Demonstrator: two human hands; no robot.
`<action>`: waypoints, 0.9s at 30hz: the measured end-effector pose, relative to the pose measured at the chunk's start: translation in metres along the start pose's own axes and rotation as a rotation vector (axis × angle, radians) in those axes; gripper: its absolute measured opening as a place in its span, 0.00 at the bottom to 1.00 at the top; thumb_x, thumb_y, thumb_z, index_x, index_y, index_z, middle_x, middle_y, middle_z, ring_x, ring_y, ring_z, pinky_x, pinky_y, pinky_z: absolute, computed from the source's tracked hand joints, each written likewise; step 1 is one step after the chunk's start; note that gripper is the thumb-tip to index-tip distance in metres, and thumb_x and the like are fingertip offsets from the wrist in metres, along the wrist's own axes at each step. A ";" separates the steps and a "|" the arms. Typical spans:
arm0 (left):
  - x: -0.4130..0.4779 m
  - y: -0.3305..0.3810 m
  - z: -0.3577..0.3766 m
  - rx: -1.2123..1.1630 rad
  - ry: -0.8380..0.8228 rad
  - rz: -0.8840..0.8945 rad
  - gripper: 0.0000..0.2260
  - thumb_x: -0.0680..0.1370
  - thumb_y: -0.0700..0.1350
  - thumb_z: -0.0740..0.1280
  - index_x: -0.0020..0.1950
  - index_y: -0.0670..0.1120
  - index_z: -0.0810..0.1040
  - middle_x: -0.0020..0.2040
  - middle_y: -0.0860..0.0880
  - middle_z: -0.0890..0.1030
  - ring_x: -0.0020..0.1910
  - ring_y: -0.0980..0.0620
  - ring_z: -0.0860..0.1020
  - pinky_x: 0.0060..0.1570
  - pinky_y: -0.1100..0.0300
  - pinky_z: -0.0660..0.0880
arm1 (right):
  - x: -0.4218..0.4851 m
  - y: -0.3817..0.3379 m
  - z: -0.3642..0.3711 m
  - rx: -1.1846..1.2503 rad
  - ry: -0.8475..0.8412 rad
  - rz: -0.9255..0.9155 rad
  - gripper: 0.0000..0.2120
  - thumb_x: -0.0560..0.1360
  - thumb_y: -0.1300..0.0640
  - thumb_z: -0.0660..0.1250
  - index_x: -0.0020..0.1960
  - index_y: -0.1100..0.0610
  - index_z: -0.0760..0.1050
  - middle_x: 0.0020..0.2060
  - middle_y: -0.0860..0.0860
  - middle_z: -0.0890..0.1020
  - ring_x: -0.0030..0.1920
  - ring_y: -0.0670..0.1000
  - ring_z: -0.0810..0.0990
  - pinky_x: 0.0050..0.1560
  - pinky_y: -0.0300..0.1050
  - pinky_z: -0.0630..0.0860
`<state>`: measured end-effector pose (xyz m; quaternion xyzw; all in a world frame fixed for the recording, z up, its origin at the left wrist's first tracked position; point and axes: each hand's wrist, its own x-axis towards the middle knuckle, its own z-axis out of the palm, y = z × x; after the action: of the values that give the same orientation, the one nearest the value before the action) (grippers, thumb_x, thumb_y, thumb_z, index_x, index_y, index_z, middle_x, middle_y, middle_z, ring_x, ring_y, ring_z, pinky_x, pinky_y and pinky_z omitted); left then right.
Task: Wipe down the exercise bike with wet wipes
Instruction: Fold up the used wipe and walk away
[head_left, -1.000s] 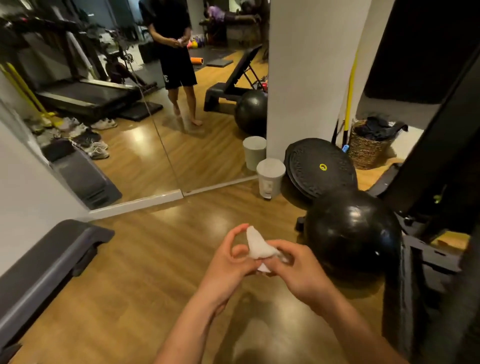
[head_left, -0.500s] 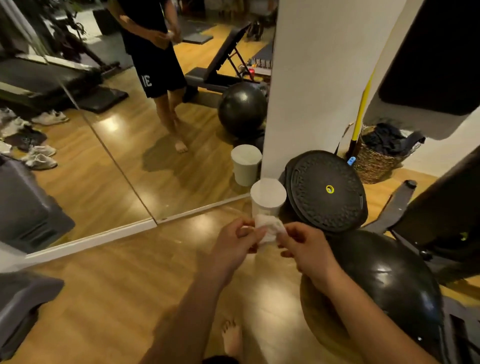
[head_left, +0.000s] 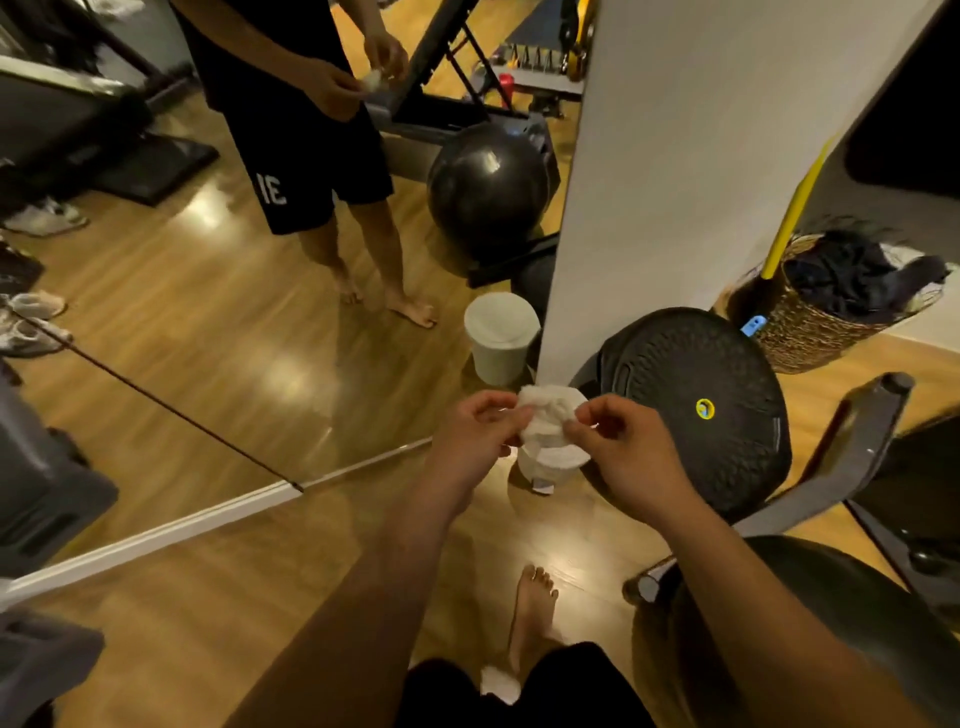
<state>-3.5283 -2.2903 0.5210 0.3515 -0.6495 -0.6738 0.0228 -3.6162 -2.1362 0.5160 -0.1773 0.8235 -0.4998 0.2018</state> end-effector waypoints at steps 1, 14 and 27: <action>0.014 0.007 -0.004 0.000 0.004 -0.010 0.12 0.77 0.47 0.71 0.60 0.46 0.79 0.51 0.49 0.84 0.47 0.52 0.83 0.46 0.59 0.79 | 0.019 -0.005 0.002 -0.004 -0.012 -0.005 0.04 0.73 0.57 0.73 0.42 0.51 0.80 0.38 0.48 0.81 0.40 0.49 0.79 0.43 0.43 0.75; 0.192 0.040 -0.031 0.129 -0.136 -0.082 0.12 0.76 0.45 0.72 0.59 0.48 0.81 0.53 0.51 0.83 0.54 0.52 0.80 0.54 0.58 0.78 | 0.173 -0.002 0.031 -0.053 0.031 0.149 0.03 0.75 0.60 0.71 0.43 0.54 0.79 0.37 0.52 0.82 0.40 0.51 0.81 0.41 0.39 0.78; 0.263 -0.002 0.010 0.171 -0.257 -0.342 0.05 0.75 0.38 0.73 0.49 0.41 0.80 0.40 0.49 0.83 0.39 0.53 0.80 0.42 0.59 0.79 | 0.193 0.081 0.044 0.143 0.133 0.513 0.06 0.73 0.63 0.72 0.39 0.56 0.79 0.35 0.59 0.81 0.38 0.58 0.84 0.33 0.46 0.78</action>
<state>-3.7301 -2.4097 0.4010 0.3683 -0.6328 -0.6497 -0.2047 -3.7664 -2.2287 0.3951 0.0849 0.8155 -0.4998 0.2792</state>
